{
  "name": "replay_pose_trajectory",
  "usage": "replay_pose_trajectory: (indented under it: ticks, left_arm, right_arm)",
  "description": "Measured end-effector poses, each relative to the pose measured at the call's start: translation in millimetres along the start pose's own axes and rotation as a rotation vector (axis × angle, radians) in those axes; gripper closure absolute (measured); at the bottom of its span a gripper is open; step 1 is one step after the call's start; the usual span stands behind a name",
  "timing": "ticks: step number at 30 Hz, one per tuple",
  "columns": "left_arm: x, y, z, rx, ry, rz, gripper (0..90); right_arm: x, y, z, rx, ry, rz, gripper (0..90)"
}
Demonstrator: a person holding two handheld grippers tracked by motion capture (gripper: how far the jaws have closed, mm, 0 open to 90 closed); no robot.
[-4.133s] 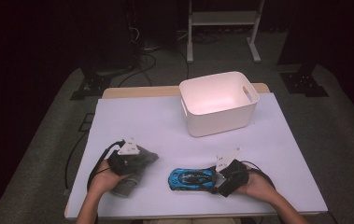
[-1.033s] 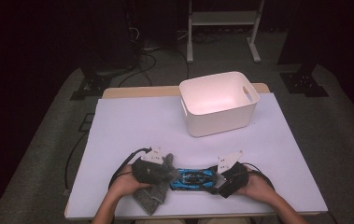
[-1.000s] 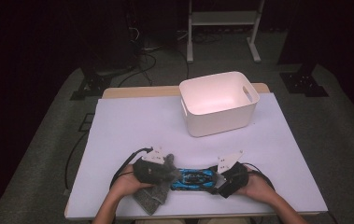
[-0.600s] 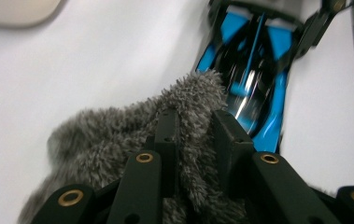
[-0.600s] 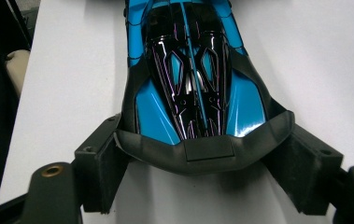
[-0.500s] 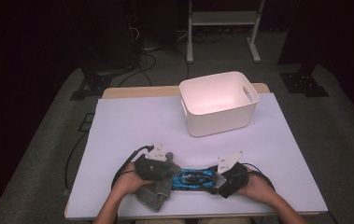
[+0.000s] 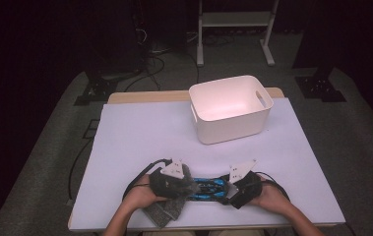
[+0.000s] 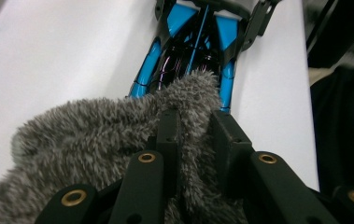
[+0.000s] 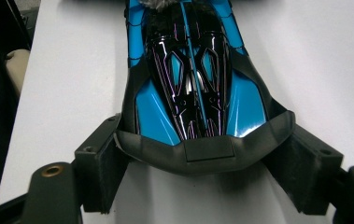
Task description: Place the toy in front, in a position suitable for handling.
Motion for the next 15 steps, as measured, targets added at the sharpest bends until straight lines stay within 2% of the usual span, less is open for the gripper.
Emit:
replay_pose_trajectory:
  ticks: [3,6,8,11,13,14,15]
  left_arm:
    - [-4.5,-8.0,7.0,-0.034,0.005,0.005,74.4]
    - [-11.5,-16.9,16.7,-0.033,-0.044,-0.051,74.5]
    - [-14.6,-20.1,22.1,-0.046,-0.056,-0.057,74.5]
    - [-14.6,-19.0,23.8,-0.059,-0.039,-0.032,74.4]
    - [-13.5,-13.9,21.1,-0.042,-0.035,-0.004,74.4]
    - [-12.6,-10.8,19.1,-0.043,-0.027,0.012,74.3]
    - [-10.3,-4.5,14.9,-0.039,-0.008,0.052,74.1]
  right_arm:
    - [0.2,-0.3,-0.4,0.002,-0.002,0.001,24.0]
    - [0.1,-0.1,-0.1,0.0,0.0,0.001,24.0]
    - [0.1,-0.1,-0.2,0.0,-0.001,0.0,24.0]
    - [0.0,0.0,0.0,-0.002,-0.001,0.0,24.0]
    - [0.0,0.0,0.1,-0.002,-0.001,0.0,24.0]
    - [0.0,0.1,0.1,-0.002,0.0,0.0,24.0]
    - [0.0,0.1,0.1,-0.002,0.0,0.0,24.0]
Point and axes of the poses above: each handheld gripper's, and its own axes: x roughly forward along the jaws, z roughly out of its underside, y roughly to its right, the point moved 9 cm from there along x, roughly forward along the jaws, and after that the axes turned 13 degrees about -x, right-handed, at the moved point
